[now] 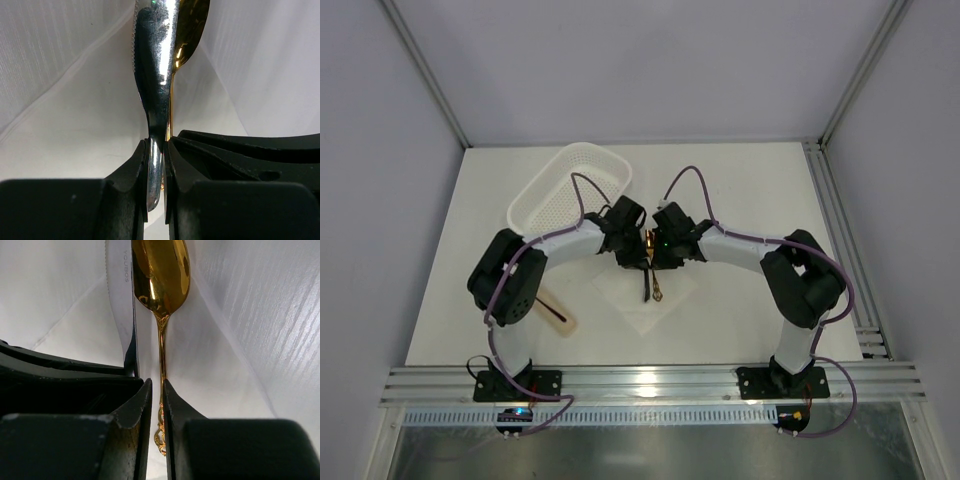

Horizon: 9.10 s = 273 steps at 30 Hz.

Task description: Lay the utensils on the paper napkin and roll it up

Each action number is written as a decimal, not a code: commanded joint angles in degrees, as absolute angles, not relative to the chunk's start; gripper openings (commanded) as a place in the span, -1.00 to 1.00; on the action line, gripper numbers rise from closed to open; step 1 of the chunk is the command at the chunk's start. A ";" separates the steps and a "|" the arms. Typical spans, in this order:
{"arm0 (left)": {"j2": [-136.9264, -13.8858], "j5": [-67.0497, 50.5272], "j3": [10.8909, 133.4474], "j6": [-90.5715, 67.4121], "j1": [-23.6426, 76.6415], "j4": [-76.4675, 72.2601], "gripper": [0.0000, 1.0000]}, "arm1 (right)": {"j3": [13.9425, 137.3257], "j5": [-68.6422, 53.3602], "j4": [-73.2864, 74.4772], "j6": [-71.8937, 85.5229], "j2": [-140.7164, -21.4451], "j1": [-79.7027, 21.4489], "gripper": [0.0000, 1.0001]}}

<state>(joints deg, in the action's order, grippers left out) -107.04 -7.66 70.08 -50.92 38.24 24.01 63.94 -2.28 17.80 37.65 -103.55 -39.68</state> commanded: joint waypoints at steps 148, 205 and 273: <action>-101.41 3.61 82.61 -45.97 43.76 34.73 -1.00 | 50.10 -3.60 20.48 27.95 -72.60 -27.07 -0.50; -113.90 6.59 82.00 -52.12 43.15 35.42 -0.81 | 47.72 -5.89 18.46 27.16 -71.46 -24.43 -0.50; -65.31 -3.08 63.02 -44.47 21.98 48.07 0.75 | 49.48 21.43 16.88 6.85 -87.62 -72.06 0.45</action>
